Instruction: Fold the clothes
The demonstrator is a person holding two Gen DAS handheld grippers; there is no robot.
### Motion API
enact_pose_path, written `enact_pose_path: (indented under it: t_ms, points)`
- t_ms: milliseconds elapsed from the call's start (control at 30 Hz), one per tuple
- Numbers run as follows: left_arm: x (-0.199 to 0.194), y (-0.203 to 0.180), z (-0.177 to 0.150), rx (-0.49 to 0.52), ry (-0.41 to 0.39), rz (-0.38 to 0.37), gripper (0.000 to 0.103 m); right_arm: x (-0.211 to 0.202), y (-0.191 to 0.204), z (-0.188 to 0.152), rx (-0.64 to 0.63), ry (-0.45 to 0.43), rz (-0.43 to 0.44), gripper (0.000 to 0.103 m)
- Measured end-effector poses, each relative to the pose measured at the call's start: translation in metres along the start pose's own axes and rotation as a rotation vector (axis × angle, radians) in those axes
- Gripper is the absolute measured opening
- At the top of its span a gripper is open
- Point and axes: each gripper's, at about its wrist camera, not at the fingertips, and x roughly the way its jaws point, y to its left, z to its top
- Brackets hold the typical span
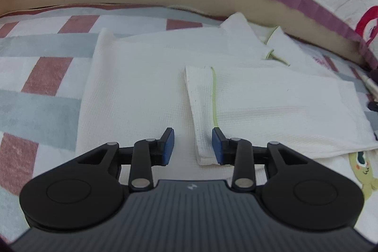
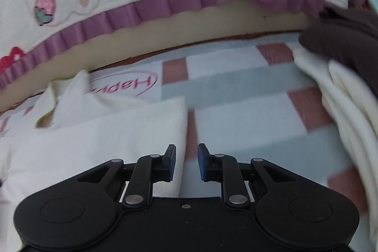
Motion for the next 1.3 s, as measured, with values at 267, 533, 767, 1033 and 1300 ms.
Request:
enact_pose_path:
  t_ms: [267,533,767,1033,1300]
  points:
    - [0.002,-0.008,0.024,-0.018,0.016,-0.049,0.040,0.072,-0.021,0.064,0.161,-0.007,0.142,0.039]
    - [-0.018,-0.052,0.019,0.001,0.044,0.000,0.041,-0.007,-0.002,0.054,-0.016,0.078,0.158,0.039]
    - [-0.128,-0.062,-0.080,0.130,-0.012,0.047,0.046,-0.163,-0.033,-0.121,0.106,0.009,0.237,0.041]
    - [-0.205,-0.007,-0.151,0.025,0.050,0.231,0.056,-0.234,-0.005,-0.240,0.104,0.101,0.301,0.042]
    - [-0.235,0.001,-0.195,-0.064,0.188,0.121,0.064,-0.270,-0.010,-0.263,-0.044,0.149,0.296,0.055]
